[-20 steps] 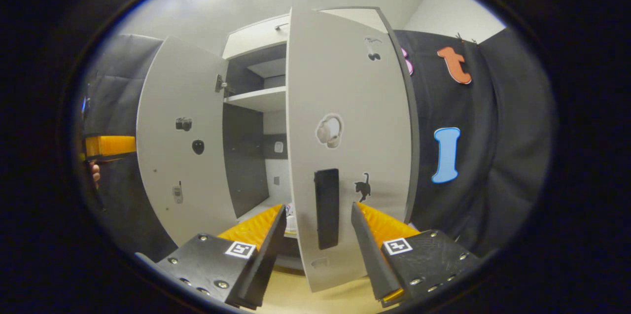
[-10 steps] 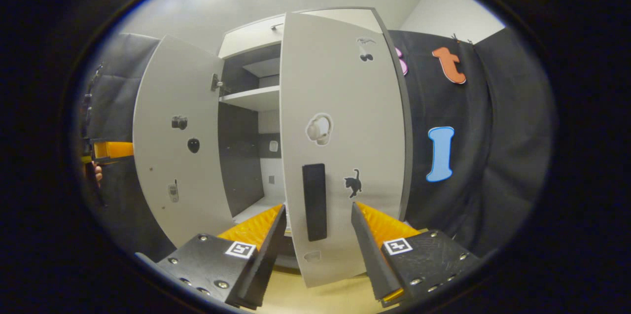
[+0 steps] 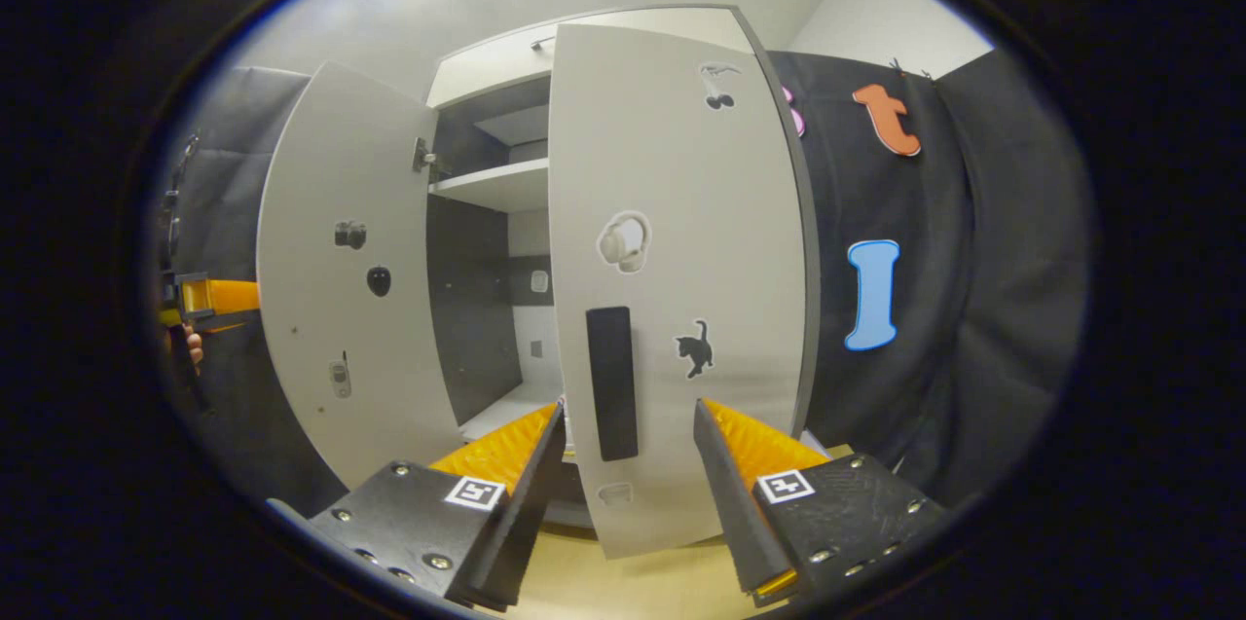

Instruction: Grab one shoe with the right hand and put it into the shoe cabinet, grab the other shoe with the left hand and put it into the shoe cabinet; then close the right door with the right hand and the left door with the left hand.

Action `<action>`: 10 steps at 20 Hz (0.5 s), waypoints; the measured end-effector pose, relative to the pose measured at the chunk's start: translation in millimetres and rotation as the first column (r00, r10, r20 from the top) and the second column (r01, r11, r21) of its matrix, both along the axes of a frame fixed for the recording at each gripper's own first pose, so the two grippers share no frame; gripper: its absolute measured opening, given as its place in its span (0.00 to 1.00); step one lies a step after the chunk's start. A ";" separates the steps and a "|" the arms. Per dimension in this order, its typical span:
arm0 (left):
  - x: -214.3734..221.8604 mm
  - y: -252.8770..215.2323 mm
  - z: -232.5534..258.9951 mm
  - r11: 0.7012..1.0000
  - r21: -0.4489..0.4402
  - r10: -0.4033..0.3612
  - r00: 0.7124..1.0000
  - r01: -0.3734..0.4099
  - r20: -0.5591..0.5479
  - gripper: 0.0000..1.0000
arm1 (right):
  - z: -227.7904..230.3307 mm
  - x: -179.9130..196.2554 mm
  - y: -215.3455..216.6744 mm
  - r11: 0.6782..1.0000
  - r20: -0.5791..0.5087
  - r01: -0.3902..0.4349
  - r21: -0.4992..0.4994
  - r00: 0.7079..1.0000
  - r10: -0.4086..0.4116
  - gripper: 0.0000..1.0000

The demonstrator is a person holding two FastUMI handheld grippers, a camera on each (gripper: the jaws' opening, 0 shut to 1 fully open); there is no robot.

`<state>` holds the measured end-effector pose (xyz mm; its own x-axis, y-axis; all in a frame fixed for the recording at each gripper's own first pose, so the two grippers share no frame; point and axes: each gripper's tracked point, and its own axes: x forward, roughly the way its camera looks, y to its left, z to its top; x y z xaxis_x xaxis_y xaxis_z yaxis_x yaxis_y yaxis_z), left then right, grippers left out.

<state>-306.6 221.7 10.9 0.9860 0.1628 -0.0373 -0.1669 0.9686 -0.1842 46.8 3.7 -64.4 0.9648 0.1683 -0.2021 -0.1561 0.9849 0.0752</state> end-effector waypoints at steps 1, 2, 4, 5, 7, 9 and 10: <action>-0.2 -0.2 0.0 1.000 0.006 -0.002 1.000 0.002 -0.001 0.94 | 1.0 0.2 -0.5 1.000 0.001 -0.001 -0.002 1.000 0.001 0.79; 1.0 -0.7 -0.7 1.000 0.009 -0.004 1.000 0.004 -0.003 0.94 | 1.6 -0.5 -0.7 1.000 0.001 -0.003 -0.004 1.000 0.003 0.79; 2.8 -1.1 -1.1 1.000 0.004 -0.015 1.000 0.015 -0.001 0.94 | 2.2 0.4 -1.2 1.000 0.001 -0.003 -0.006 1.000 0.003 0.79; 3.7 -1.5 -1.0 1.000 -0.002 -0.025 1.000 0.025 0.000 0.89 | 1.9 0.9 -1.6 1.000 -0.001 -0.002 -0.007 1.000 0.002 0.79; 5.6 -2.1 -1.7 0.998 -0.021 -0.053 0.999 0.053 0.002 0.94 | 1.5 1.8 -1.5 1.000 -0.004 0.003 -0.007 1.000 -0.003 0.79; 7.2 -2.7 -2.0 0.996 -0.041 -0.080 0.997 0.080 0.004 0.94 | 1.2 1.2 -2.1 1.000 -0.008 0.009 -0.003 1.000 -0.009 0.79; 8.0 -3.0 -2.6 0.995 -0.046 -0.094 0.996 0.094 0.004 0.95 | 1.3 0.7 -2.7 1.000 -0.009 0.012 -0.004 1.000 -0.012 0.79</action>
